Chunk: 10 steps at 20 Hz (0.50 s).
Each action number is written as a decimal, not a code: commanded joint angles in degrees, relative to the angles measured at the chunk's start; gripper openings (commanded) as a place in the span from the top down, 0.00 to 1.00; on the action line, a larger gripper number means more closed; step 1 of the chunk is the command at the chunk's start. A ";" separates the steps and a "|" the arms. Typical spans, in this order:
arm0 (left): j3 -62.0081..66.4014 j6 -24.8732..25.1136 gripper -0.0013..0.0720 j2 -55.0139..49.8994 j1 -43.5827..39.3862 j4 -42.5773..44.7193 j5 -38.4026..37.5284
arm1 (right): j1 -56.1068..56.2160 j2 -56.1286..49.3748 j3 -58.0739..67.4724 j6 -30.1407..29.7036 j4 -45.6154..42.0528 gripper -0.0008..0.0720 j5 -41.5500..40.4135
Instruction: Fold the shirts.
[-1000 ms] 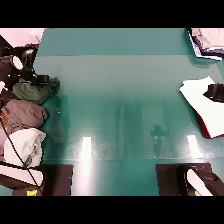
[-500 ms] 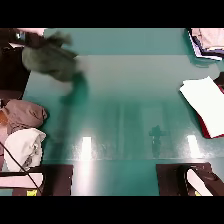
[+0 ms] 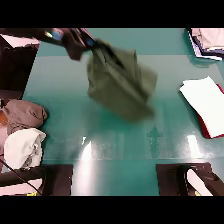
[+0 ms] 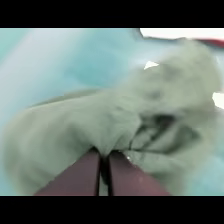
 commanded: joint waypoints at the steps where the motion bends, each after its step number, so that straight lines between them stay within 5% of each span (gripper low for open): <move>1: -4.20 0.28 0.89 -3.72 -2.84 6.73 3.61 | 0.04 0.02 0.50 0.02 0.22 0.96 0.39; 3: -4.28 -7.65 0.21 -6.03 -2.14 13.07 7.10 | 0.04 0.02 0.50 0.00 0.15 0.96 1.09; 6: -4.22 -17.70 0.14 -6.08 2.08 17.35 3.72 | 0.04 0.02 0.50 0.00 0.13 0.96 1.38; 10: -9.14 -25.68 0.14 -5.90 7.39 16.87 -14.51 | 0.04 -0.04 0.48 0.00 0.15 0.96 1.60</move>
